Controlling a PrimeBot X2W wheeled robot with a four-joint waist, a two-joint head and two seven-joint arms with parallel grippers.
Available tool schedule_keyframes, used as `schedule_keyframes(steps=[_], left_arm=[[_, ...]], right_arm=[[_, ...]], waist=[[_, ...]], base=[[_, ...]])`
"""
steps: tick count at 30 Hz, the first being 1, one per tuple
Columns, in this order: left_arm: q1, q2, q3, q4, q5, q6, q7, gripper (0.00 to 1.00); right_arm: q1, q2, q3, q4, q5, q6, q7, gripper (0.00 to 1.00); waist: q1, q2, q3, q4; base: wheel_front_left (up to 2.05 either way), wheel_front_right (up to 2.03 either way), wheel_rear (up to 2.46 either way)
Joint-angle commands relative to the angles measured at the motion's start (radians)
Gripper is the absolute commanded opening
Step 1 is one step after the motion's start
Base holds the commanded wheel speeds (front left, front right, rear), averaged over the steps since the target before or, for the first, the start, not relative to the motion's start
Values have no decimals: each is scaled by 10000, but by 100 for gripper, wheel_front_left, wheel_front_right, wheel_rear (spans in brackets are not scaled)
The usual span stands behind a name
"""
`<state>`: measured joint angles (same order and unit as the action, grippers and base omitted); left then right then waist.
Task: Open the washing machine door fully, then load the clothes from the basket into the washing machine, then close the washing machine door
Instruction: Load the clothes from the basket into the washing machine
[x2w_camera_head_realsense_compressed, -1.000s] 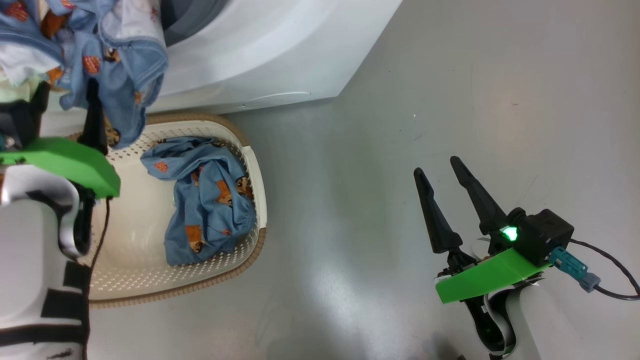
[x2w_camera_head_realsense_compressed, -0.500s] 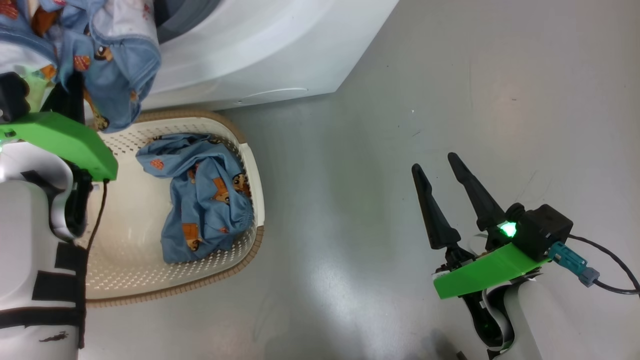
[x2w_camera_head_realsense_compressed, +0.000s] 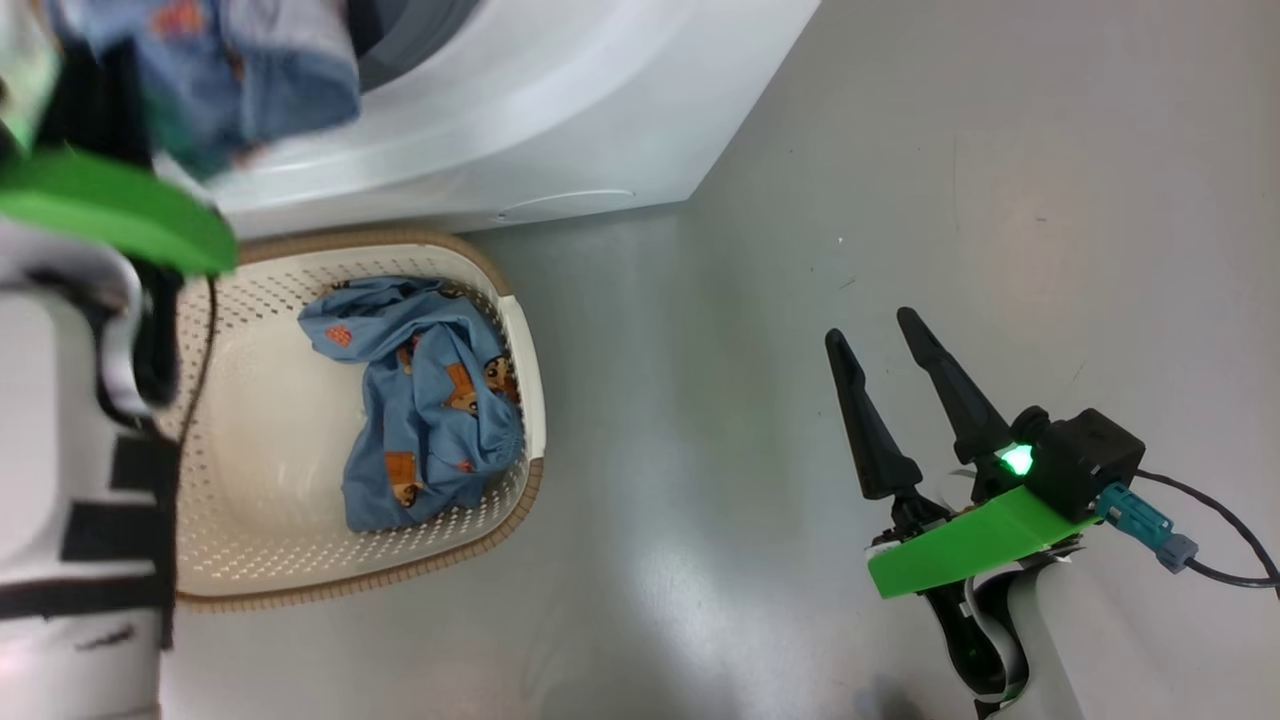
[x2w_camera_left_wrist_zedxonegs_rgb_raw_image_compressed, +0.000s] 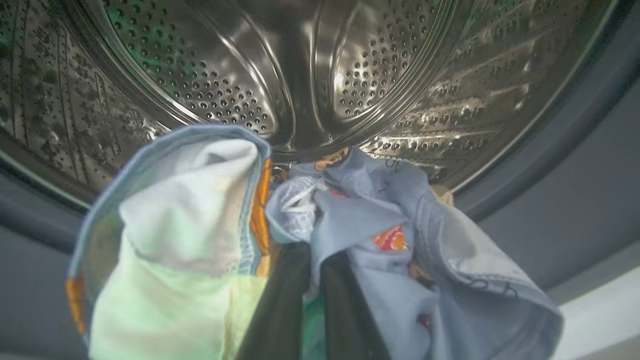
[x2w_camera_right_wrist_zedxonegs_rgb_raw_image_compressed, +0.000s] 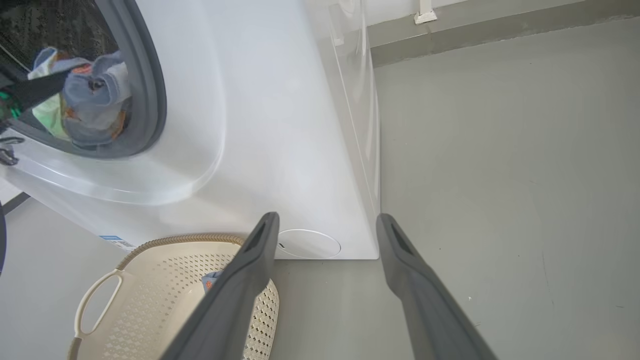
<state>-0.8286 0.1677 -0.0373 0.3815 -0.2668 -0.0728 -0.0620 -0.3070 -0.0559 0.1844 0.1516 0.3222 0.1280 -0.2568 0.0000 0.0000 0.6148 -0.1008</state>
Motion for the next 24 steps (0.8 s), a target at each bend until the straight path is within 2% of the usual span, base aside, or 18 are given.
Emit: schedule_keyframes(steps=[1,8,24], left_arm=[[-54,441,249,-311,57,77,-23,0],[-455,676,217,-105,66,138,325,0],[-2736,794,-226,1568,-270,-260,444,0]], right_arm=[[243,57,250,-171,128,27,-49,100],[273,57,333,-148,216,27,-49,100],[235,57,505,-162,343,27,-49,100]], waist=[[0,0,-33,12],[0,0,-63,-58],[0,0,441,-402]], base=[[0,0,0],[0,0,0],[0,0,0]])
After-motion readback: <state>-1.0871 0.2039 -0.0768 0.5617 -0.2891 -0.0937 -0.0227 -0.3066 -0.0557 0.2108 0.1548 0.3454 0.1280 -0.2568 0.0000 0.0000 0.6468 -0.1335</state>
